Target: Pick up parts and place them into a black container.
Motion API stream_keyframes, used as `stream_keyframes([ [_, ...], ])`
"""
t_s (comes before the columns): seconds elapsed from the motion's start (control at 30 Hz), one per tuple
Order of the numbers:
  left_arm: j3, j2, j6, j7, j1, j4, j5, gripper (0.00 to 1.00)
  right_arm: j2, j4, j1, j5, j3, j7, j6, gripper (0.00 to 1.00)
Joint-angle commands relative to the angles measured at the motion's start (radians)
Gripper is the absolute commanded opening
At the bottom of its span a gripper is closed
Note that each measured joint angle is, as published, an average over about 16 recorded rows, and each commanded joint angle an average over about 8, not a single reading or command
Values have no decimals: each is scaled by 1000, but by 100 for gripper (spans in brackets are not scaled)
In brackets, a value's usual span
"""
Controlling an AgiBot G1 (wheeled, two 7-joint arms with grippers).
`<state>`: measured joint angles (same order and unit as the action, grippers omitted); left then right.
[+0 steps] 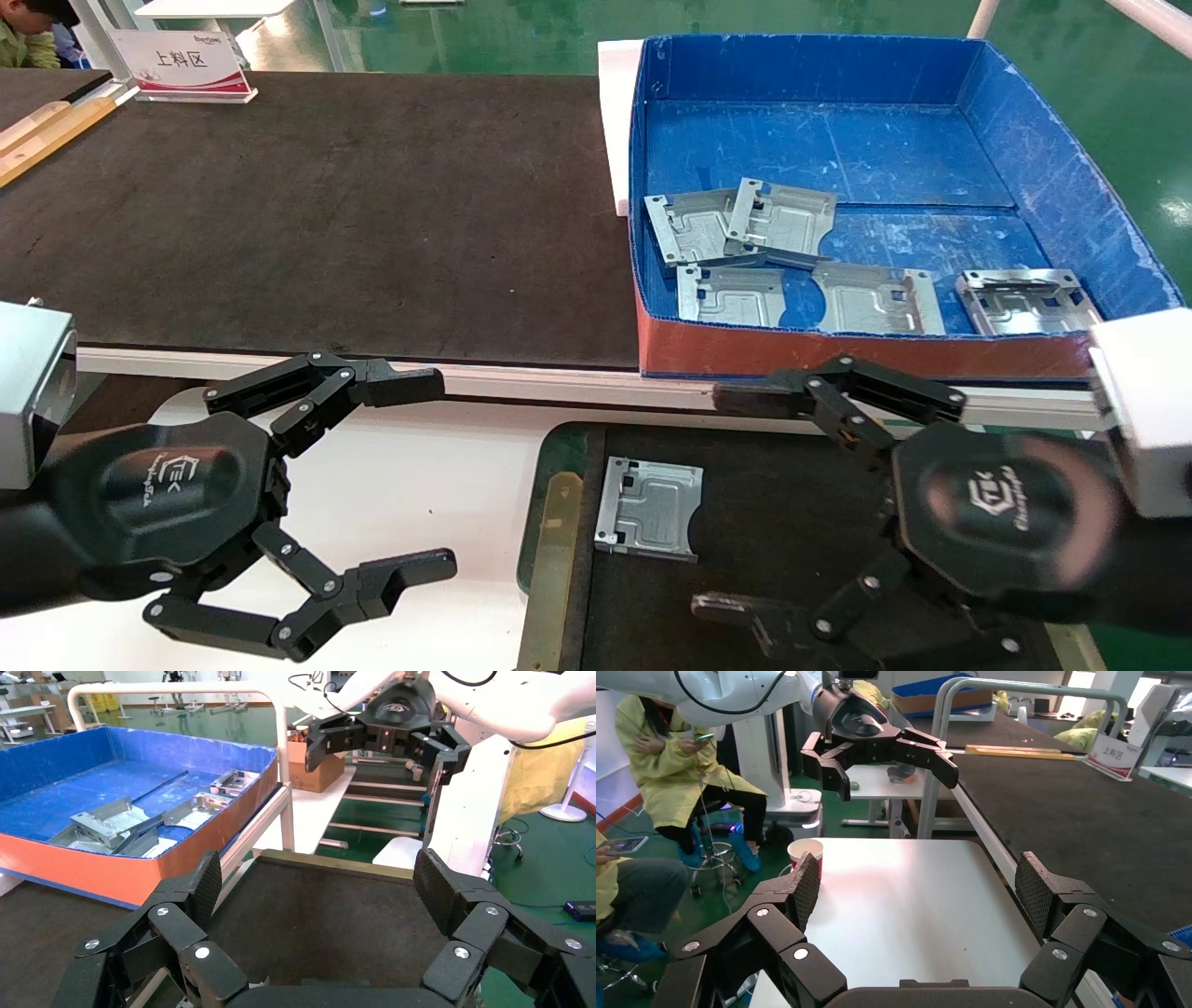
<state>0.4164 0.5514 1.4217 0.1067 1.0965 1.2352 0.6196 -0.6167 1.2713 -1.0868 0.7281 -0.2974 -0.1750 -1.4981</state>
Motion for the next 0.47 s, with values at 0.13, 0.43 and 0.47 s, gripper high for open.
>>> stream_keyframes([
  [0.13,0,0,0,0,0,0,0,100,13,31,30,5,43,-21,4,100],
  [0.43,0,0,0,0,0,0,0,100,12,26,26,6,37,-18,5,100],
  [0.47,0,0,0,0,0,0,0,100,11,26,25,6,36,-18,5,100],
])
